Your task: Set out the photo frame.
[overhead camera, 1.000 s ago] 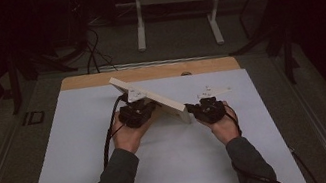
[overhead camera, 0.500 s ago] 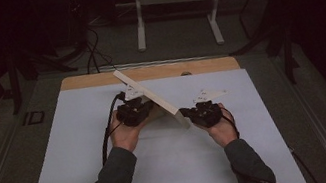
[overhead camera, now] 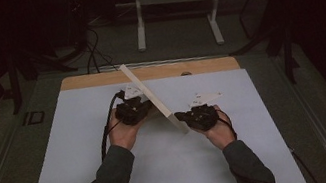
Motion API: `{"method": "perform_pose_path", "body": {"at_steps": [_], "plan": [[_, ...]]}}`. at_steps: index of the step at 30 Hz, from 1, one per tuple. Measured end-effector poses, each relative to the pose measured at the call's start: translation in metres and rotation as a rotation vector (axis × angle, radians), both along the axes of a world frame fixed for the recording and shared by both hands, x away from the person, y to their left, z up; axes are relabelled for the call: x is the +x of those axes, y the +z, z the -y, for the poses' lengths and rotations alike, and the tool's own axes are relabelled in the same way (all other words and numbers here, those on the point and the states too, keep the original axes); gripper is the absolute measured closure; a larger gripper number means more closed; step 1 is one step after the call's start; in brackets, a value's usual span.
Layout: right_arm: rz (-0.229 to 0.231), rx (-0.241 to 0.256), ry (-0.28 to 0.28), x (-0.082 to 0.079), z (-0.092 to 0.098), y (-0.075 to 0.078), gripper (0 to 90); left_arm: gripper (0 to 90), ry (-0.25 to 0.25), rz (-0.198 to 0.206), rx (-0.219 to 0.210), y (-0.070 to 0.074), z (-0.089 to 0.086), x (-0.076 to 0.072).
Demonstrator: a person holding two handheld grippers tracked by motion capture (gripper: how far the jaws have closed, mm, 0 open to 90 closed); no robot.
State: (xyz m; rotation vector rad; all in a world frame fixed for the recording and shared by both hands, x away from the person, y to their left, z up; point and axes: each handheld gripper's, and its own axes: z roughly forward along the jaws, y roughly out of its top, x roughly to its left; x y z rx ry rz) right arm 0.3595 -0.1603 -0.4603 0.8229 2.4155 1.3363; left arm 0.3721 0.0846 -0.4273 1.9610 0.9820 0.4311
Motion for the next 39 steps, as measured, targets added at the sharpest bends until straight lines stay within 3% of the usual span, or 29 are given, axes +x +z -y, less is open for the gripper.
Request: {"method": "perform_pose_path", "body": {"at_steps": [11, 23, 29, 39], "plan": [[0.003, -0.008, 0.047, -0.005, -0.008, 0.001, 89.9, 90.0, -0.072, -0.014, 0.011, 0.000, -0.004, 0.002], [0.002, -0.014, 0.079, -0.009, -0.011, 0.002, 89.9, 90.0, -0.148, 0.003, 0.019, -0.002, -0.001, -0.018], [0.002, -0.015, 0.095, -0.011, -0.013, 0.002, 90.0, 90.0, -0.171, 0.011, -0.013, -0.005, -0.002, -0.029], [0.008, -0.019, 0.110, -0.013, -0.014, 0.005, 90.0, 90.0, -0.178, 0.007, 0.012, -0.004, -0.002, -0.028]]}}
